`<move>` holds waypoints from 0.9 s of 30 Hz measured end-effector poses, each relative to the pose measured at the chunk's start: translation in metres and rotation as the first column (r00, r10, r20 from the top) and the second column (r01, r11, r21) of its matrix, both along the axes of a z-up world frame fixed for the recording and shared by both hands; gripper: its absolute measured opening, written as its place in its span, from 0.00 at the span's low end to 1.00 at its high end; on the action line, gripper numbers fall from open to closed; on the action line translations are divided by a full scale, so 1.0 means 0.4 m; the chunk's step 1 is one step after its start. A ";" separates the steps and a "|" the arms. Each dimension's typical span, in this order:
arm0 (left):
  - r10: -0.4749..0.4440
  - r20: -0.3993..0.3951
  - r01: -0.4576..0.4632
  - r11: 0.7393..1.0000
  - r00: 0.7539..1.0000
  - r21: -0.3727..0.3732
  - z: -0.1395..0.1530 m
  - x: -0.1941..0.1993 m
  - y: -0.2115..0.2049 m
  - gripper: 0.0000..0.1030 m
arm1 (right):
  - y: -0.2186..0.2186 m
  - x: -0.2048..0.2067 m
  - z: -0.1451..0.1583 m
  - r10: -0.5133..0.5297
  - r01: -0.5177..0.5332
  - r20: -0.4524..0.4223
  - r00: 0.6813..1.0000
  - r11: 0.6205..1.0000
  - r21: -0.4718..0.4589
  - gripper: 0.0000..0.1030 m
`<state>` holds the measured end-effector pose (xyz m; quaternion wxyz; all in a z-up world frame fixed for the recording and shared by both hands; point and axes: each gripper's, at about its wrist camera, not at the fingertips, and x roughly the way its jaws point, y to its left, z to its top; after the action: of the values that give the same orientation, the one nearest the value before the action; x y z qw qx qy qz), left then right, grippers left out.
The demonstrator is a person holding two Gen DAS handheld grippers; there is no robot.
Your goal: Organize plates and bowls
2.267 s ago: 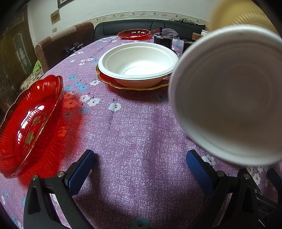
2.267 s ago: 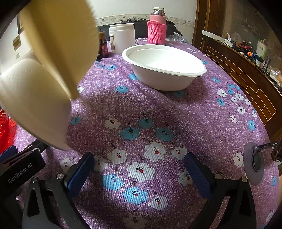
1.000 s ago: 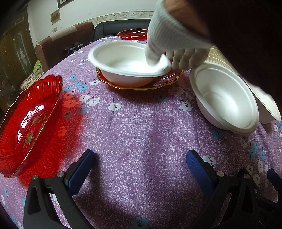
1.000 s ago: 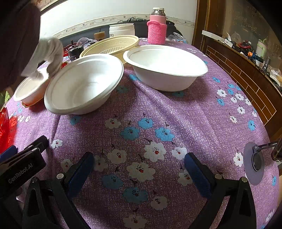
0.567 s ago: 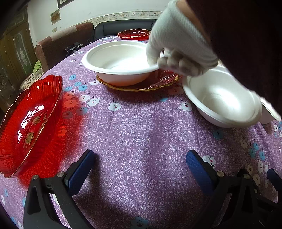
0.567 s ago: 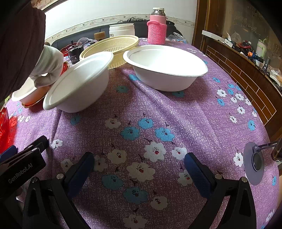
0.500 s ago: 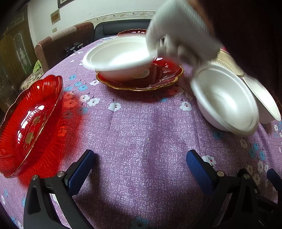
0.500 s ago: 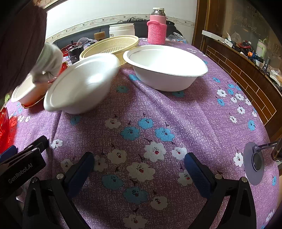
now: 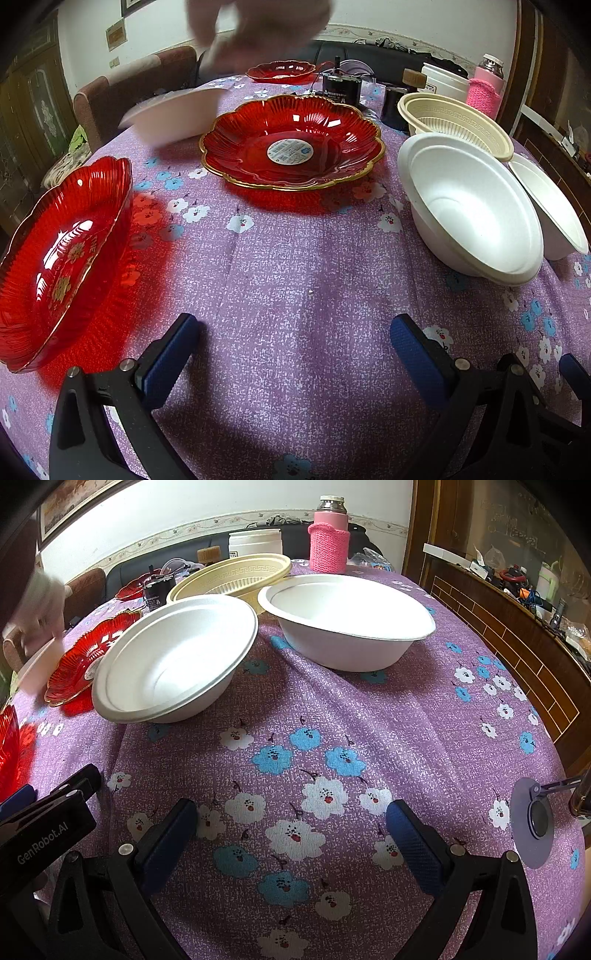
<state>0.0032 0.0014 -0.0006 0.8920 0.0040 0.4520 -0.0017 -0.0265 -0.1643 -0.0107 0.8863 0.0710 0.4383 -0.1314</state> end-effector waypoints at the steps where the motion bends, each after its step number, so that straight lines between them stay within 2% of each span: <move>1: 0.000 0.000 0.000 1.000 1.000 0.000 0.000 0.000 0.000 1.00 | 0.000 0.000 0.000 0.000 0.000 0.000 1.000 1.000 0.000 0.99; 27: 0.001 0.000 -0.001 1.000 1.000 -0.001 0.004 -0.005 0.001 1.00 | -0.002 0.000 0.000 0.000 0.000 0.000 1.000 1.000 0.000 0.99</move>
<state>0.0013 0.0019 0.0009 0.8919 0.0032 0.4521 -0.0014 -0.0264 -0.1649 -0.0107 0.8863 0.0710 0.4383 -0.1314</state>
